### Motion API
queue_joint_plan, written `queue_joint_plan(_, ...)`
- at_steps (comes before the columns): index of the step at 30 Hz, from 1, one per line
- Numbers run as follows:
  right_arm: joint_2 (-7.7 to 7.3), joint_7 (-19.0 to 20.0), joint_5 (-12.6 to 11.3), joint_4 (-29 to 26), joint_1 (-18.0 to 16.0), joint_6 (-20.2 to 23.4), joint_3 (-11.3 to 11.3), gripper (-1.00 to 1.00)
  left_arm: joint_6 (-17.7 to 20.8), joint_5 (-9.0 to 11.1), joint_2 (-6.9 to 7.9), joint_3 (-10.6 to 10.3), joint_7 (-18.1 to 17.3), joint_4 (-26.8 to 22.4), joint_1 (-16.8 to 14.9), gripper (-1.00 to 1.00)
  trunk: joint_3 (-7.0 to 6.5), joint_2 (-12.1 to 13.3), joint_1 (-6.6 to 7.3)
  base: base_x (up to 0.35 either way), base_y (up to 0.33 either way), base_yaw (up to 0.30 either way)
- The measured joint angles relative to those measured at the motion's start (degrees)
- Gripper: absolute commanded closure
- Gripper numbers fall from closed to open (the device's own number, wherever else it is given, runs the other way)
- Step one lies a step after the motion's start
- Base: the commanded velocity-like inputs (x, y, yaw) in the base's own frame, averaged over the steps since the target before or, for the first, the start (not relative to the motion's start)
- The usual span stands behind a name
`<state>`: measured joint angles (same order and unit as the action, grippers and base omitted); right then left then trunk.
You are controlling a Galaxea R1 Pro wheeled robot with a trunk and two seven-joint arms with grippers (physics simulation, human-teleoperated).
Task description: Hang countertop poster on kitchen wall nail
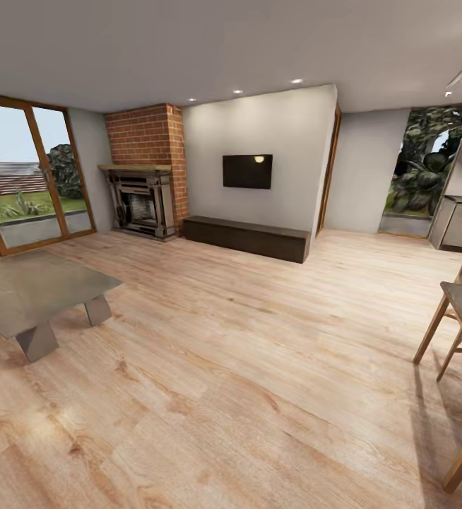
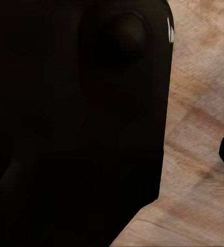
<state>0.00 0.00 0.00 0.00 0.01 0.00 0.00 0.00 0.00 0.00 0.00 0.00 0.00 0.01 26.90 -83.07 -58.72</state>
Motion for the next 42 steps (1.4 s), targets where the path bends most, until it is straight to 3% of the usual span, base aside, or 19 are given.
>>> queue_joint_plan(3,0.52,0.1,0.1,0.0,-0.1,-0.1,0.2,-1.0,0.4,0.0,-0.59,0.0,-0.1,-0.5,0.2,-1.0,-0.01,0.0,0.0,0.0,0.0,0.0)
queue_joint_plan(22,0.52,0.1,0.1,0.0,-0.1,-0.1,0.2,-1.0,0.4,0.0,-0.58,0.0,-0.1,-0.6,0.2,-1.0,-0.01,0.0,0.0,0.0,0.0,0.0)
queue_joint_plan(33,-0.43,0.0,0.4,-3.5,-3.7,-3.1,0.1,-1.0,-2.9,-0.3,-1.41,0.1,0.0,-4.0,3.7,-1.0,-0.02,0.0,0.0,0.0,0.0,0.0)
queue_joint_plan(34,-0.48,0.0,0.4,-5.6,-5.0,-5.5,0.1,-1.0,-3.0,-0.3,-1.43,0.1,0.0,-7.9,3.7,-1.0,-0.01,0.0,0.0,0.0,0.0,0.0)
queue_joint_plan(35,-0.75,0.0,0.4,-14.6,-5.1,-5.7,0.1,-1.0,-3.0,-0.4,-1.45,0.1,0.0,-15.9,3.8,-1.0,-0.01,0.0,0.0,0.0,0.0,0.0)
queue_joint_plan(36,-1.35,0.0,0.3,-25.5,-5.4,-5.9,0.0,-1.0,-3.1,-0.4,-1.45,0.2,0.0,-26.9,3.8,-1.0,-0.03,0.0,0.0,0.0,0.0,0.0)
queue_joint_plan(37,-1.51,0.0,0.3,-26.7,-5.3,-5.9,0.0,-1.0,-3.1,-0.4,-1.43,0.2,0.0,-38.8,3.7,-1.0,-0.04,0.0,0.0,0.0,0.0,0.0)
queue_joint_plan(42,-1.98,-0.1,0.2,-26.9,-5.1,-6.0,0.1,-1.0,-3.1,-0.4,-1.4,0.4,-0.1,-40.1,3.8,-1.0,-0.02,0.0,0.0,0.0,0.0,0.0)
